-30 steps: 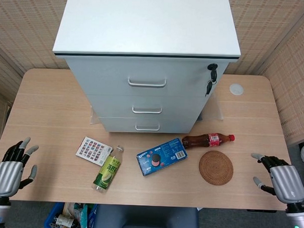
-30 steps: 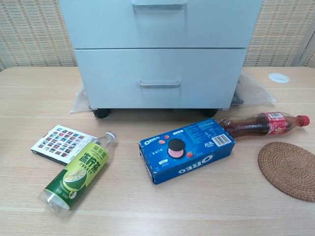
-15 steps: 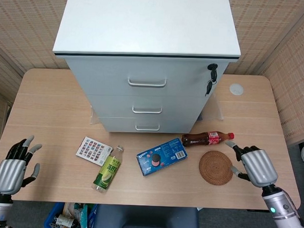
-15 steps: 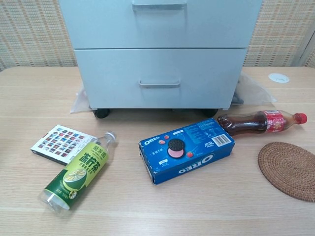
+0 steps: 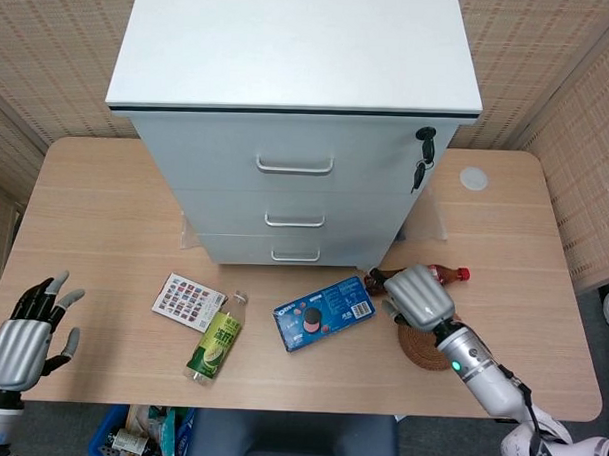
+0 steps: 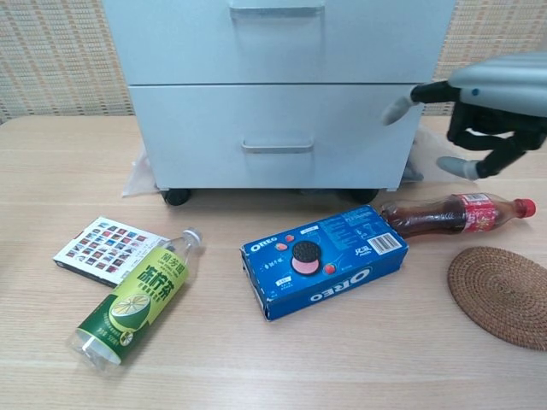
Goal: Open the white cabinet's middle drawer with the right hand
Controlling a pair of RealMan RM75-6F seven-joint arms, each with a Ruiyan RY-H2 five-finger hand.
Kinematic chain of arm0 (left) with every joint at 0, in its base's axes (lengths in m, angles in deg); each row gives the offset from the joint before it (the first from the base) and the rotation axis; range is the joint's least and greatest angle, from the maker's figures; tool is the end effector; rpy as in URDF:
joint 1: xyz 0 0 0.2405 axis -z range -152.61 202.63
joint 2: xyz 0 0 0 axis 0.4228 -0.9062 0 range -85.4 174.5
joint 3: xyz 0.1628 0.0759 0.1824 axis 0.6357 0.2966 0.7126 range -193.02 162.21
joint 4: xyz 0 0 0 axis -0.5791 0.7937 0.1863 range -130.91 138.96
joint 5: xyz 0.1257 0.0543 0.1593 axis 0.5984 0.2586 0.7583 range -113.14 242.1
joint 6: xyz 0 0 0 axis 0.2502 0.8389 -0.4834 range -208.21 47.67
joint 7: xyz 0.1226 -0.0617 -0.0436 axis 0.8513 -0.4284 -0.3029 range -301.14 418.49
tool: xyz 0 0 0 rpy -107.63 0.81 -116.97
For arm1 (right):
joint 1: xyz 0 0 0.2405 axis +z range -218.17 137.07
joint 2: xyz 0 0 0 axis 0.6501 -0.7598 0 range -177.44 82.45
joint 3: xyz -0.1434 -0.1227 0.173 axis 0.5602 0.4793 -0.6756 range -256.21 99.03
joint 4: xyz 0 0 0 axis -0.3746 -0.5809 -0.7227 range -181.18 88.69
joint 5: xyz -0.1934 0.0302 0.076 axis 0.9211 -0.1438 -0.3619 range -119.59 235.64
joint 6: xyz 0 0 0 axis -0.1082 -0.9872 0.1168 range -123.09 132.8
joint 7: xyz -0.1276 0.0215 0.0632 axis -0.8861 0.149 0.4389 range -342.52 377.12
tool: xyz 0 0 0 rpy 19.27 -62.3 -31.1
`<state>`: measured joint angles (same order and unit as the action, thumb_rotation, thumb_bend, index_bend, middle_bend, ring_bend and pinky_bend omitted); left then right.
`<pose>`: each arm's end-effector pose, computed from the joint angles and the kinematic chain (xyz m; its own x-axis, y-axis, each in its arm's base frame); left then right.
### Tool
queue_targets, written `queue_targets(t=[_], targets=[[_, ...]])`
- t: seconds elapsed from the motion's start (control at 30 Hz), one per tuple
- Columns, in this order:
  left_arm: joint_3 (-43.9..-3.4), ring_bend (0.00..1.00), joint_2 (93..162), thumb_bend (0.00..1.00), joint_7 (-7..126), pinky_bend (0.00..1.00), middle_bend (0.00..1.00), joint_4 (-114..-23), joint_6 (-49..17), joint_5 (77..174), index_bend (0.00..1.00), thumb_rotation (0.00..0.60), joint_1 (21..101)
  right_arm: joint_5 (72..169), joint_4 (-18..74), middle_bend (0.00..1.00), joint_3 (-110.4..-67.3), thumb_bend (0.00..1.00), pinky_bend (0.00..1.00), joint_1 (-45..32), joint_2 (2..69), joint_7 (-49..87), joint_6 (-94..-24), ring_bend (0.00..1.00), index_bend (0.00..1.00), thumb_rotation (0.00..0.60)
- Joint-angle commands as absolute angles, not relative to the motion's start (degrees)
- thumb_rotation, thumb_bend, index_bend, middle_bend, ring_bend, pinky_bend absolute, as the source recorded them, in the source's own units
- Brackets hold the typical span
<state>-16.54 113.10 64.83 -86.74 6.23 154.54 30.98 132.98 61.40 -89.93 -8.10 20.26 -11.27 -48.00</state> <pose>-0.2973 0.1799 0.1321 0.4533 -0.0064 0.8914 0.8868 -0.0984 -0.4516 -0.1472 -0.2904 0.0693 0.6092 -0.1736 0.7738 -0.7300 -0.5039 0.4617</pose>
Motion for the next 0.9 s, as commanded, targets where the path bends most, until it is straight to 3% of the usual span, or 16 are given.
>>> queue_targets(t=[0.03, 0.4, 0.9], targets=[[-16.42, 0.06, 113.02, 0.47, 64.88, 0.11, 0.05, -86.82, 6.16, 154.65, 0.2, 0.6, 30.99, 127.69, 60.69, 0.89, -91.63, 0.39, 0.88, -4.08, 23.88, -15.89, -45.38, 0.93, 0.16, 0.6], [-16.17, 0.06, 113.24, 0.47, 64.41, 0.11, 0.05, -86.33, 6.16, 154.59, 0.2, 0.6, 30.81, 117.79, 54.96, 0.9, -91.58, 0.39, 0.88, 4.36, 30.98, -22.52, -44.0, 0.93, 0.16, 0.6], [-16.13, 0.06, 113.17, 0.47, 63.5, 0.11, 0.05, -85.54, 6.2, 154.32, 0.2, 0.6, 30.65, 114.69, 49.66, 0.9, -89.35, 0.39, 0.88, 9.26, 35.52, -23.5, -45.39, 0.93, 0.16, 0.6]])
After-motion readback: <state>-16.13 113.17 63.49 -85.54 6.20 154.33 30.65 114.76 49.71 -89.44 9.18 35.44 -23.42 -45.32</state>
